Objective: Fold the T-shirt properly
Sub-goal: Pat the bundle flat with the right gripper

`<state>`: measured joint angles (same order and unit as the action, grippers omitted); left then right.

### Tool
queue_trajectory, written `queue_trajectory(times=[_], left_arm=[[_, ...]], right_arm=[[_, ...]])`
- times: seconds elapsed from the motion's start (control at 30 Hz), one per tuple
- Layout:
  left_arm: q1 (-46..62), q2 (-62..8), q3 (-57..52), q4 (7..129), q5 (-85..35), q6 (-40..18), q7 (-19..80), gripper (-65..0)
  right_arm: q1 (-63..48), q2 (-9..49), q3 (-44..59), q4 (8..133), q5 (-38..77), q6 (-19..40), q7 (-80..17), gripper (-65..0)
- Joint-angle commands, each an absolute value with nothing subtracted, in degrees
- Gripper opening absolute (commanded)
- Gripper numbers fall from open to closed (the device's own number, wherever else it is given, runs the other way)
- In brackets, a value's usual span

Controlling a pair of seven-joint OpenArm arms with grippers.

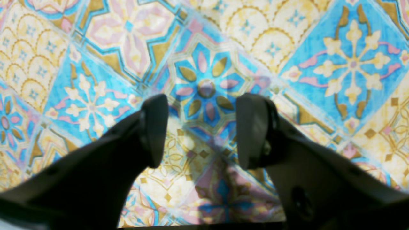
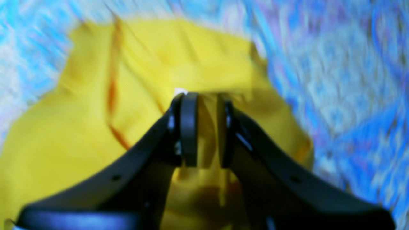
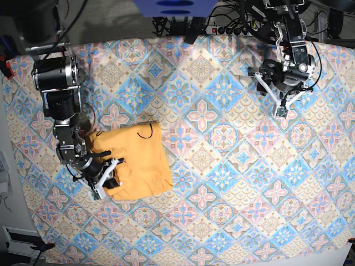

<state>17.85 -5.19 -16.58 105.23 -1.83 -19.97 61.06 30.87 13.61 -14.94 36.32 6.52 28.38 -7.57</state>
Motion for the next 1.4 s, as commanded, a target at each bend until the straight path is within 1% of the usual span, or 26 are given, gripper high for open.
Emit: queue_trajectory(times=[0.0,0.2,0.33,0.43,0.6,0.73,0.77,0.83,0.93,0.97,1.1,1.2,1.37], left_arm=[[17.45,-5.58,-16.75,106.33,-2.07,-20.00,60.44,-31.9],[17.27,-5.58,-16.75,106.33,-2.15,-20.00,60.44,-31.9],[17.27,-5.58,-16.75,106.33,-2.15,-20.00,60.44,-31.9],[17.27,-5.58,-16.75,106.33,-2.15,-20.00,60.44,-31.9],[17.27,-5.49,-16.75,106.33,-2.68,-19.91,60.44,-31.9],[17.27,-5.49,-17.10,106.42,-7.69,-19.82,60.44,-32.2],[17.27,-5.49,-17.10,106.42,-8.92,-19.82,60.44,-33.4],[17.63,-5.58,-17.19,106.42,-10.77,-19.82,60.44,-39.0],[17.71,-5.58,-17.19,106.42,-11.56,-19.82,60.44,-49.4],[17.71,-5.58,-17.19,106.42,-11.91,-19.82,60.44,-51.5],[17.71,-5.58,-17.19,106.42,-11.91,-19.82,60.44,-51.2],[17.71,-5.58,-17.19,106.86,-11.91,-19.82,60.44,-51.4],[17.89,-5.58,-17.19,107.91,-11.91,-19.82,60.44,-51.5]], right_arm=[[30.29,14.02,-14.73,40.57,7.08,28.79,-7.43,-54.9],[20.97,13.85,-14.73,64.13,7.25,28.79,-15.34,-54.9],[15.08,13.67,-15.08,71.78,7.25,28.79,-19.56,-54.9],[11.65,11.12,-15.08,74.33,7.16,29.05,-20.79,-54.9],[9.89,7.43,-15.25,72.66,7.16,29.05,-21.49,-54.9],[9.80,4.79,-15.69,70.29,7.08,29.14,-21.32,-54.9],[9.89,4.62,-16.75,69.76,7.08,29.14,-21.23,-54.9],[10.24,4.44,-19.65,67.82,7.08,29.14,-21.14,-55.2],[11.21,4.35,-22.37,64.84,7.08,29.14,-21.05,-58.6],[11.56,4.26,-23.16,63.69,7.08,29.14,-21.05,-59.2],[12.00,1.89,-23.60,57.98,7.08,29.14,-19.74,-60.4],[12.88,1.80,-23.43,54.99,7.08,29.14,-16.40,-60.3],[16.57,2.07,-23.34,47.69,7.08,29.05,-13.67,-60.4]])
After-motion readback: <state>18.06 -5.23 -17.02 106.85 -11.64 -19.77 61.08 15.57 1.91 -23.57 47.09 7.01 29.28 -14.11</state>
